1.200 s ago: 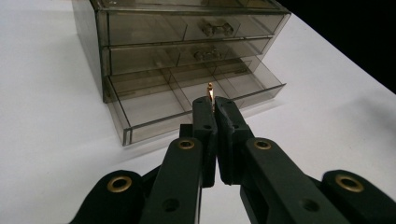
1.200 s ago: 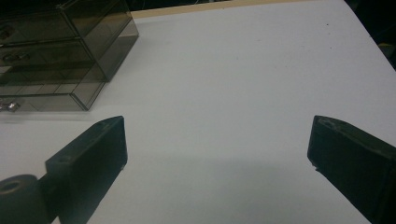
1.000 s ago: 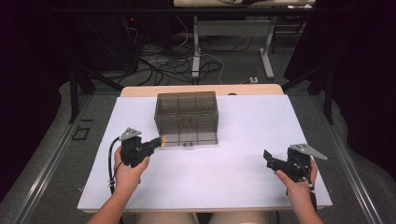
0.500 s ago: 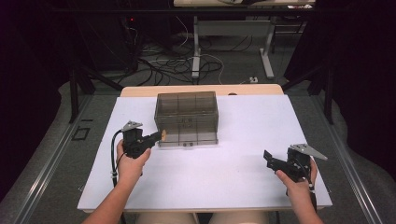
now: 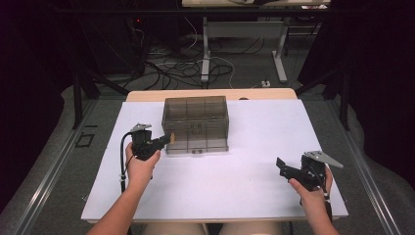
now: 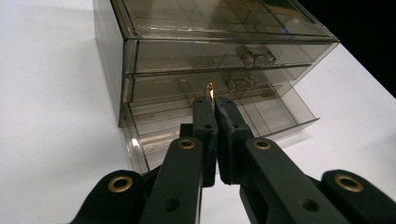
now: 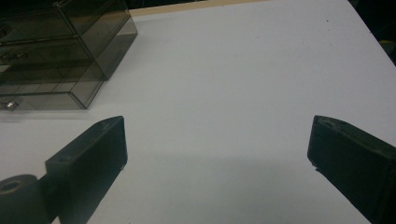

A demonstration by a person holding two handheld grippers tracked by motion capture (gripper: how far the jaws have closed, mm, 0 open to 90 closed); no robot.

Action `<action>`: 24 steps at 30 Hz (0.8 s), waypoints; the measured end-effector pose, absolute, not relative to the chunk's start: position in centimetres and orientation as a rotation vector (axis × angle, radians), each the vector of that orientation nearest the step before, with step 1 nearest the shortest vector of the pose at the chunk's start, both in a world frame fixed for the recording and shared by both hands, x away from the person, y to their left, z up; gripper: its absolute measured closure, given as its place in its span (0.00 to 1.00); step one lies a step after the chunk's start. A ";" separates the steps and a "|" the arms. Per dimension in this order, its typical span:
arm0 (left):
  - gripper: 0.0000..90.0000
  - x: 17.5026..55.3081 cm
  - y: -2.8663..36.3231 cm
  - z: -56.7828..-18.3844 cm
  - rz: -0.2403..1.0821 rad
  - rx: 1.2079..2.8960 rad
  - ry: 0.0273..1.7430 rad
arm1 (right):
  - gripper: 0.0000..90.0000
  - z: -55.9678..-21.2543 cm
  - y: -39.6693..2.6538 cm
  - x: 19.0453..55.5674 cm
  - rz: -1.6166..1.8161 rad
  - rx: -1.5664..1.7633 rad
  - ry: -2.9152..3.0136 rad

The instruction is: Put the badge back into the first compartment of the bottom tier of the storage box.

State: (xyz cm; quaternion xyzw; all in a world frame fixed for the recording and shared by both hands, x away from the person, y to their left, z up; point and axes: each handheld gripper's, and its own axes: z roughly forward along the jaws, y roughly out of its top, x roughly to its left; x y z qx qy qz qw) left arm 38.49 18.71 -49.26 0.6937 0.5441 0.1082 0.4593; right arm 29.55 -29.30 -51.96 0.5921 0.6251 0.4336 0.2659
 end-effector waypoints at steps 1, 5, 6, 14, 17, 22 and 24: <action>0.98 38.6 18.7 -49.3 0.262 1.708 1.347 | 0.05 -52.0 -29.3 29.6 1.170 1.599 1.689; 0.98 39.1 18.6 -49.8 0.254 1.703 1.370 | 0.05 -52.0 -29.3 29.6 1.159 1.600 1.692; 0.98 39.2 18.6 -49.8 0.244 1.707 1.373 | 0.05 -52.0 -29.3 29.6 1.167 1.599 1.686; 0.98 39.9 18.2 -50.5 0.231 1.706 1.397 | 0.05 -52.0 -29.3 29.6 1.170 1.602 1.690; 0.98 40.1 18.1 -50.7 0.218 1.714 1.405 | 0.05 -52.0 -29.3 29.6 1.161 1.603 1.690; 0.98 40.4 17.9 -51.1 0.214 1.709 1.418 | 0.05 -52.0 -29.3 29.6 1.165 1.606 1.689; 0.98 40.5 17.7 -51.3 0.213 1.704 1.423 | 0.05 -52.0 -29.3 29.6 1.165 1.606 1.690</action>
